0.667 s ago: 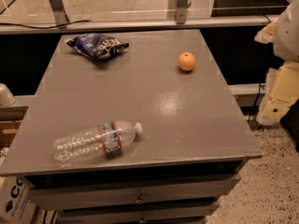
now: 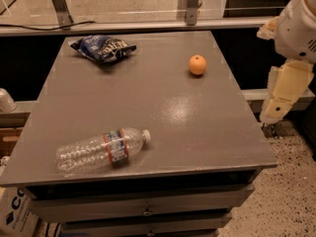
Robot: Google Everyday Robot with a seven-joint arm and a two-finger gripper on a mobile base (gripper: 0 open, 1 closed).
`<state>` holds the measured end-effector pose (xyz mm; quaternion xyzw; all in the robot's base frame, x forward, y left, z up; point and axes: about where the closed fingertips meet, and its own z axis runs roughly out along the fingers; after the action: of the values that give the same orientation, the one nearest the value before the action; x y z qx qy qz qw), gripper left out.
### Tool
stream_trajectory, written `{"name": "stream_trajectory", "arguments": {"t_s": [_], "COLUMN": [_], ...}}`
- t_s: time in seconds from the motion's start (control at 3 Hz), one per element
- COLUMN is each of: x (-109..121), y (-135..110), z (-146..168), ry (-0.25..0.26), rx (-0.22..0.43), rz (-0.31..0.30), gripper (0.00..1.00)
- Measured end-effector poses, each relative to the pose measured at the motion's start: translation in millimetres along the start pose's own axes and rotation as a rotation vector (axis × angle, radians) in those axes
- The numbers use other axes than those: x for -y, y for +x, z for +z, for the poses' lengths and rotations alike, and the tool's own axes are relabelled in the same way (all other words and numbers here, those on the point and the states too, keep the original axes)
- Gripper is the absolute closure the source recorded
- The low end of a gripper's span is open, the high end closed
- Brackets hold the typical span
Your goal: Move blue chip bag near orange
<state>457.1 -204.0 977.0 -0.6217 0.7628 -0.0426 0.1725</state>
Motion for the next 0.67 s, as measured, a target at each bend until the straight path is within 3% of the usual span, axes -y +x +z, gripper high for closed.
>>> {"name": "stream_trajectory", "arguments": {"t_s": [0.67], "x": [32], "y": [-61], "z": [22], "ry": [0.049], "rx": [0.148], "rz": [-0.113], "gripper": [0.0]}}
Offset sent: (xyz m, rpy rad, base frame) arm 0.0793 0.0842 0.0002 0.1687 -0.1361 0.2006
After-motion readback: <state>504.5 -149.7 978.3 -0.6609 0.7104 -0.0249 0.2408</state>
